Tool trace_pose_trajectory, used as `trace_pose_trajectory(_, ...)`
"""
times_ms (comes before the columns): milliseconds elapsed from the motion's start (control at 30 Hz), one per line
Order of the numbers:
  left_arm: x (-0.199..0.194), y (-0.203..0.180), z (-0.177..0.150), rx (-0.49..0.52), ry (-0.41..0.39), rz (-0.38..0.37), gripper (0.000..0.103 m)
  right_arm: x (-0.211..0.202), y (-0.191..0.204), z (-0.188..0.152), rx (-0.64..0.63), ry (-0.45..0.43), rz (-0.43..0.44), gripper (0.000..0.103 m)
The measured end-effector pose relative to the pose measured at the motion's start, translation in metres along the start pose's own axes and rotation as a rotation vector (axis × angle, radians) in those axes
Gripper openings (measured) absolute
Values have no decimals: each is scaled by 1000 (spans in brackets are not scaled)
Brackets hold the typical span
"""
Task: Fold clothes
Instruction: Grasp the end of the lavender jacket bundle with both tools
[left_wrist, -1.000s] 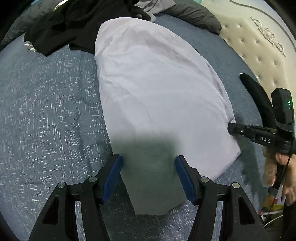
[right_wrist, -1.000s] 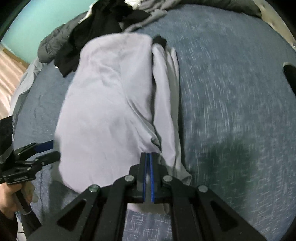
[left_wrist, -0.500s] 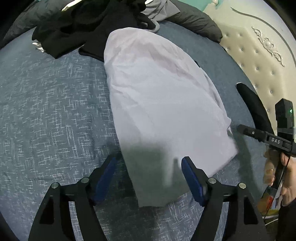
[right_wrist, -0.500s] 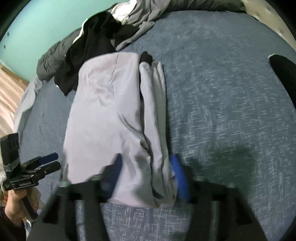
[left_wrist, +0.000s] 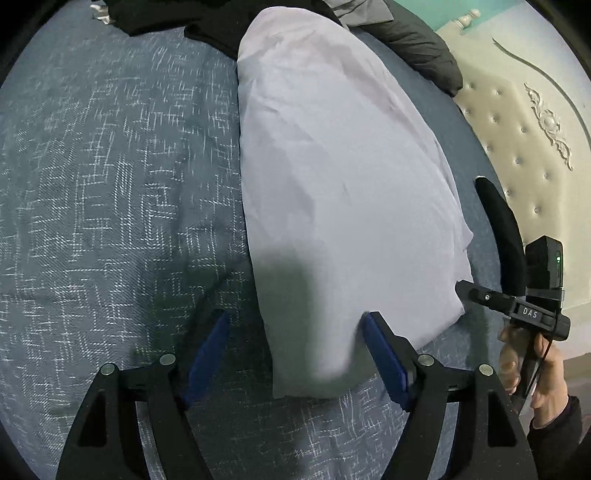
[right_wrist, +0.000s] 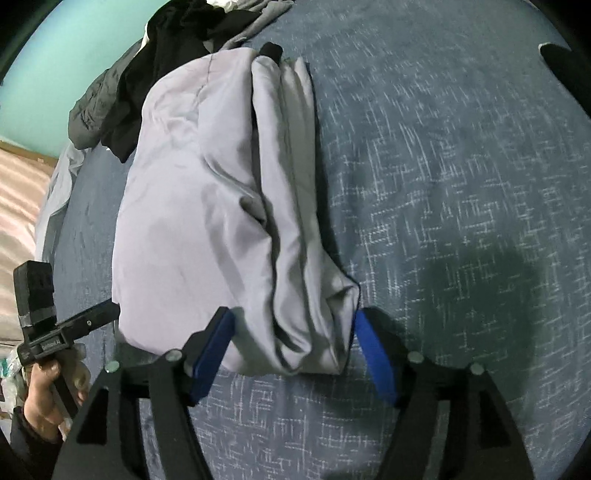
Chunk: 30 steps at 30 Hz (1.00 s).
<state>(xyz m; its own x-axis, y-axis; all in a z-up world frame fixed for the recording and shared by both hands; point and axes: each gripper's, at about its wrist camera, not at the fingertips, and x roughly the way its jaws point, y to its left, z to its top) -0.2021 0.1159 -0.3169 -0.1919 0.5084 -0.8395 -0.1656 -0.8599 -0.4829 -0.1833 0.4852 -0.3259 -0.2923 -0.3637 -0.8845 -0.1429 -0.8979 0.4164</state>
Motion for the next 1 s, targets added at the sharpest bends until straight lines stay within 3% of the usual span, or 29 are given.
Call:
trace_pose_trajectory(300,13,-6,4,0,-14,-48,78,19,7,9,6,1,42,72)
trace_pose_trajectory(467,21,-10,4,9,-22,-66,78,32,22,14,-37,8,19,72)
trace_pose_trajectory(567,23,-13,6,34,-19,-60,73,34,28,17,-69,0,13,65)
trace_pose_trajectory(633,25,-16,8,50,-18,-57,72,33,31,18,-78,5,31,50)
trace_pose_trajectory(667,26,-16,9,54,-17,-58,72,33,32,18,-82,7,38,49)
trace_pose_trajectory(1000,32,-9,17,14,-24,-101,73,51,27,32,-40,34,94,55)
